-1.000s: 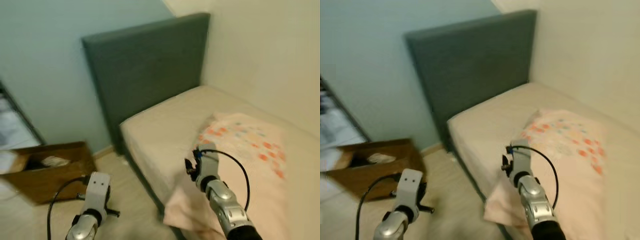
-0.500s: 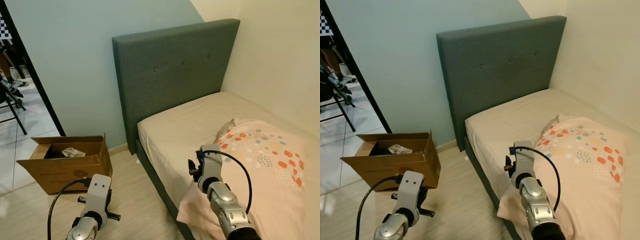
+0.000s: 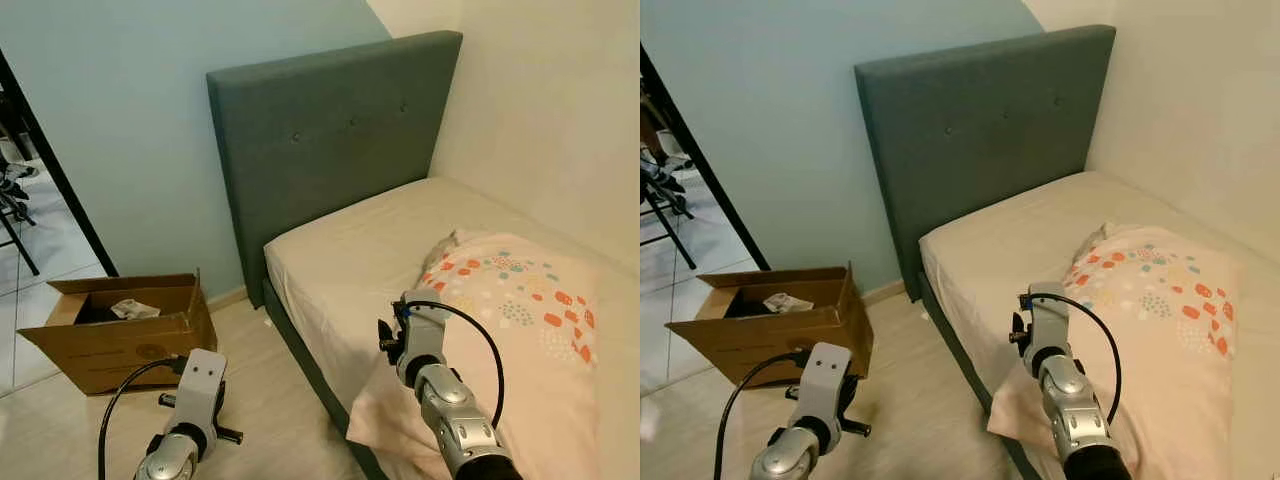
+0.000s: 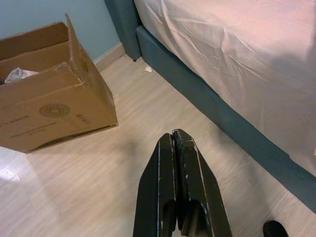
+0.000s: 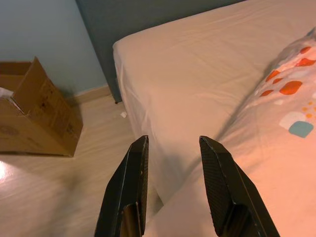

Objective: Clean up the room

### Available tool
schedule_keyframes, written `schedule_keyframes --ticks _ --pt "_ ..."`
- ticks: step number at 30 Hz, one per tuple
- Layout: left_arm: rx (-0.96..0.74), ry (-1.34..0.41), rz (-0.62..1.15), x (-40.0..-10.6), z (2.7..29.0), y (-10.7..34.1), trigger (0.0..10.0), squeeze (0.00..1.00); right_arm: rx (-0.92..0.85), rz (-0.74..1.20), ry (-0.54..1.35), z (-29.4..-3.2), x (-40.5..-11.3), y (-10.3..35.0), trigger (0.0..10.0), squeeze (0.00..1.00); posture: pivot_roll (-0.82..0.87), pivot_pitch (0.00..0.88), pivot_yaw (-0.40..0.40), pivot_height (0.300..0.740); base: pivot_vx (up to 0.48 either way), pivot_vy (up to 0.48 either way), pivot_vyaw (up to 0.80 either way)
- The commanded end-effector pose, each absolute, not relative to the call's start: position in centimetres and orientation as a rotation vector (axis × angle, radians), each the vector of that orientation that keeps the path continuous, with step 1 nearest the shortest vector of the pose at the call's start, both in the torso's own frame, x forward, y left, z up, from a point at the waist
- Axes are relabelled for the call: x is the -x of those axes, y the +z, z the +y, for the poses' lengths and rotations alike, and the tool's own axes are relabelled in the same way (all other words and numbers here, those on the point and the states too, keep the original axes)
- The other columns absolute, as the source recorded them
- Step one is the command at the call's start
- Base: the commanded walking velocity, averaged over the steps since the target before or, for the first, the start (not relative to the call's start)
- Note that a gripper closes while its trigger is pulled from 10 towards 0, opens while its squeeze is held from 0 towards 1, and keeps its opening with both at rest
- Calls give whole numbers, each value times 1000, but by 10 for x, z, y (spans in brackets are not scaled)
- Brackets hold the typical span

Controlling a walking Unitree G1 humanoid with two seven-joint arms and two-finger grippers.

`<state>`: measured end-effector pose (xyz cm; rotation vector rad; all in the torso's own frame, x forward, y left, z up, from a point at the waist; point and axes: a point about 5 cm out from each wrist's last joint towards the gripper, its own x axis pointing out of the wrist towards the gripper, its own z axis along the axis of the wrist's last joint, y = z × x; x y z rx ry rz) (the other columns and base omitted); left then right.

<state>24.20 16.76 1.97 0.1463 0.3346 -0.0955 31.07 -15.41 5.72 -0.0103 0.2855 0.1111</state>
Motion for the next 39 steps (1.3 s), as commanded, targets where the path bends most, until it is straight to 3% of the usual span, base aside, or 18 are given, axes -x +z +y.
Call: schedule_keyframes --ticks 1,15,22,39 --pt "-138 -90 349 -239 168 17 10000 0 13 308 101 -157 -308 53 10000 0 -18 67 -9 727 0 0 0" --pt "-100 -77 356 -243 166 19 10000 0 46 282 76 -162 -314 62 10000 0 -26 69 -11 727 0 0 0" --pt "-108 -95 316 -244 165 23 10000 0 94 269 -80 -187 -319 68 10000 0 -31 70 -12 727 0 0 0" --pt "-21 -68 331 -244 163 23 10000 0 98 289 -24 -175 -320 64 10000 0 -28 67 -20 727 -29 0 0"
